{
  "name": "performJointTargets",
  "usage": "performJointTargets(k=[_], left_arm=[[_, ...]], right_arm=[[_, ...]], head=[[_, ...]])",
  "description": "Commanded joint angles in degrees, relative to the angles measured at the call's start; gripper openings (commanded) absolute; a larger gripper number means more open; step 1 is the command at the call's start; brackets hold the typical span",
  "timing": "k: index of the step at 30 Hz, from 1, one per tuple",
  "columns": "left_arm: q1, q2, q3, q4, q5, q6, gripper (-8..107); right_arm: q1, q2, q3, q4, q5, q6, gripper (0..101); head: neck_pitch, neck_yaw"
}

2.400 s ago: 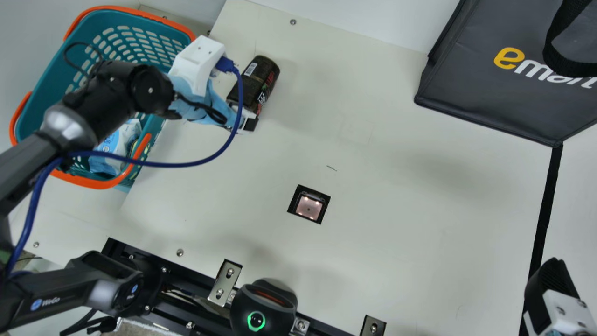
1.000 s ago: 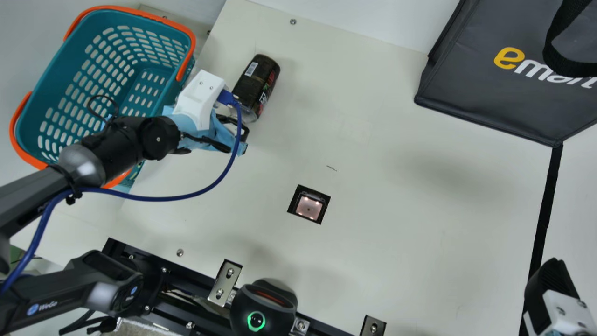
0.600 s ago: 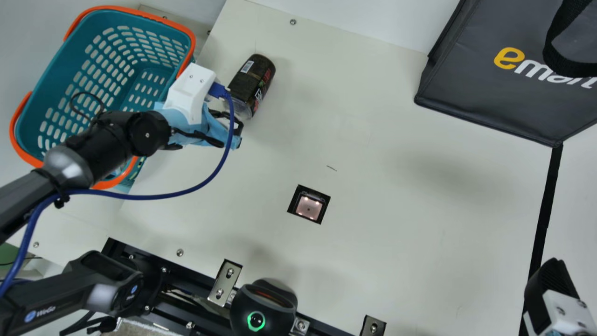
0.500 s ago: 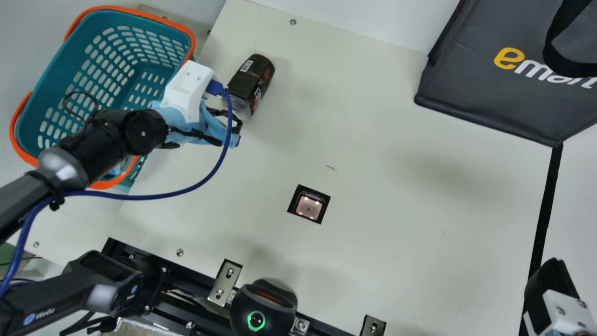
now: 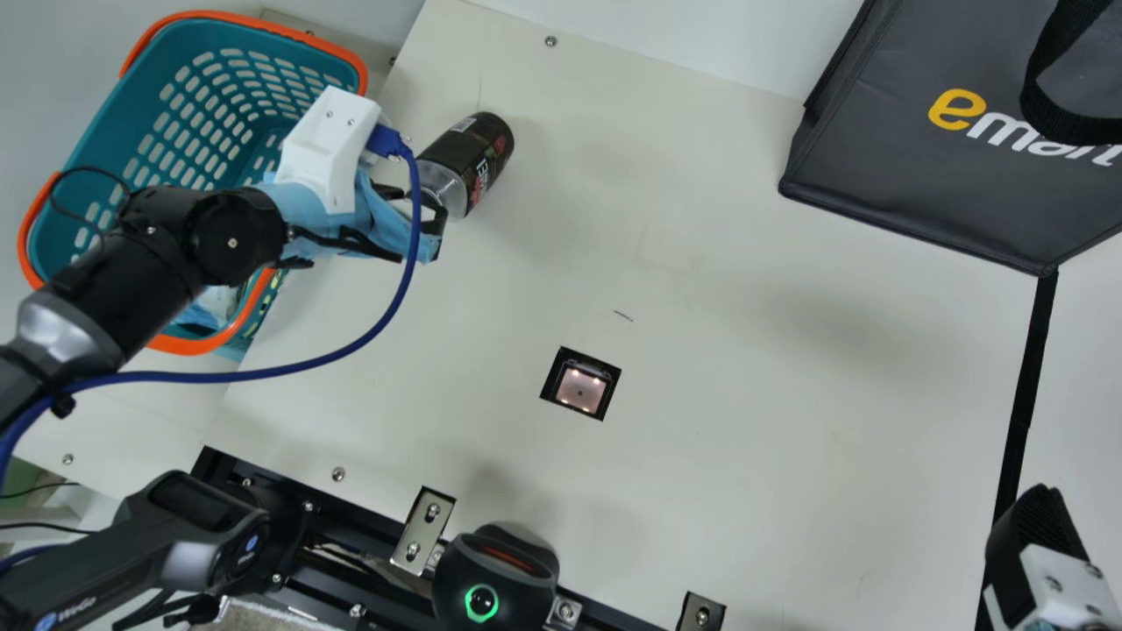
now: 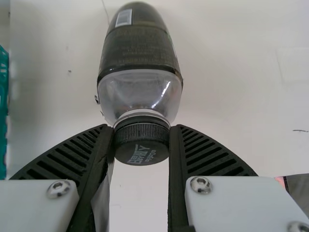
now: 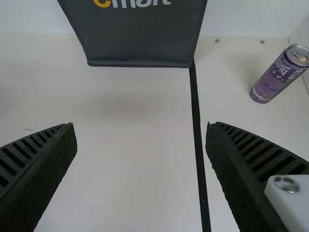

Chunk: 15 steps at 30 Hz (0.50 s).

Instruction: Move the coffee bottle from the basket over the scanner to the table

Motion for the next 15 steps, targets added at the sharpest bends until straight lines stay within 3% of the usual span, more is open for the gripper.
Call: performJointTargets(k=[1, 15], left_arm=[[-0.1, -0.3, -0.8, 0.5, 0.8, -0.8, -8], [-1.2, -1.9, -6.6, 3.3, 5.4, -5.4, -8]], right_arm=[[0.0, 0.0, 0.0, 0.0, 0.0, 0.0, 95], [0.0, 0.0, 0.0, 0.0, -0.1, 0.0, 95]], head=[[-1.7, 0.2], [-1.7, 0.2]])
